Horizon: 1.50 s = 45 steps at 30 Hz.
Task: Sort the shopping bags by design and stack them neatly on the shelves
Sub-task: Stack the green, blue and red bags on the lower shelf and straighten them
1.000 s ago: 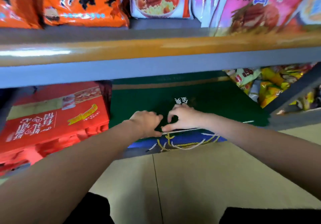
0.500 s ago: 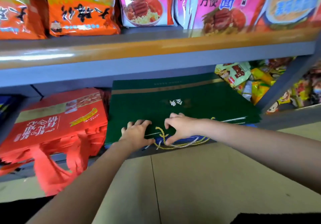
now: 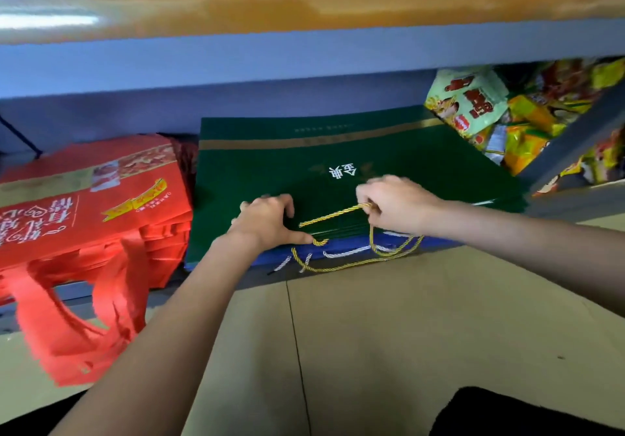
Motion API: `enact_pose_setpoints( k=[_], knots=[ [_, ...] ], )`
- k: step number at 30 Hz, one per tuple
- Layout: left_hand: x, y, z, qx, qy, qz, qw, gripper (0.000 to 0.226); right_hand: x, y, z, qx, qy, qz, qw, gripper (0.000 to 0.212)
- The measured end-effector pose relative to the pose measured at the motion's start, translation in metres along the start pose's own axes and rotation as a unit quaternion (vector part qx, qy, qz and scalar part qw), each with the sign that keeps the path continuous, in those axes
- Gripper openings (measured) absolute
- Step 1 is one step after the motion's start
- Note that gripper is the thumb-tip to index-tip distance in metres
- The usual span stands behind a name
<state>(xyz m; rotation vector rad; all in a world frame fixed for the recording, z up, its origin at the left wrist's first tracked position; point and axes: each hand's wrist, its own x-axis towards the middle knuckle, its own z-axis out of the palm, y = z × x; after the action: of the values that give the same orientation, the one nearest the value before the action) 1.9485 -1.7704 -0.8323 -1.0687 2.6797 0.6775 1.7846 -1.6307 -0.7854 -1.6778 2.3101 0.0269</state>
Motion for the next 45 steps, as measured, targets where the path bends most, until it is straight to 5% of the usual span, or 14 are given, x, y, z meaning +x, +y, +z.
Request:
enact_pose_setpoints(
  k=[4,8,15,22,26,30,34,38,40,42,45],
  knots=[
    [-0.005,0.007,-0.008,-0.005,-0.004,0.018,1.0,0.053,-0.002,0.053,-0.046,0.086,0.089,0.094,0.988,0.013],
    [-0.004,0.01,-0.013,-0.014,-0.02,0.017,1.0,0.052,-0.003,0.078,-0.069,0.247,0.184,0.161,0.938,0.019],
    [-0.005,0.004,-0.014,-0.05,-0.024,0.01,0.998,0.051,-0.021,0.058,-0.074,0.369,0.076,0.078,0.923,0.009],
    [-0.007,0.004,-0.023,-0.076,0.082,0.141,0.984,0.028,-0.031,0.065,-0.078,0.449,0.198,0.084,0.867,0.009],
    [-0.011,0.01,-0.016,-0.093,0.067,0.142,0.983,0.019,-0.022,0.067,-0.077,0.47,0.169,0.086,0.862,0.006],
    [-0.009,0.006,-0.019,-0.172,0.108,0.135,0.97,0.017,-0.028,0.06,-0.079,0.395,0.132,0.012,0.909,0.003],
    [-0.004,0.012,-0.037,-0.223,0.21,0.153,0.94,0.027,-0.036,0.053,-0.065,0.166,0.195,-0.095,0.962,0.011],
    [0.001,0.014,-0.056,-0.239,0.299,0.151,0.912,0.017,-0.029,0.042,-0.036,-0.089,0.306,-0.183,0.93,0.022],
    [0.0,0.015,-0.06,-0.232,0.313,0.154,0.908,0.013,-0.023,0.037,-0.019,-0.159,0.227,-0.162,0.947,0.024],
    [-0.001,0.014,-0.06,-0.205,0.302,0.167,0.916,0.009,-0.021,0.034,-0.01,-0.152,0.121,-0.084,0.977,0.051],
    [-0.003,0.011,-0.052,-0.152,0.272,0.177,0.933,0.016,-0.028,0.027,-0.013,-0.146,0.14,-0.087,0.975,0.046]
  ],
)
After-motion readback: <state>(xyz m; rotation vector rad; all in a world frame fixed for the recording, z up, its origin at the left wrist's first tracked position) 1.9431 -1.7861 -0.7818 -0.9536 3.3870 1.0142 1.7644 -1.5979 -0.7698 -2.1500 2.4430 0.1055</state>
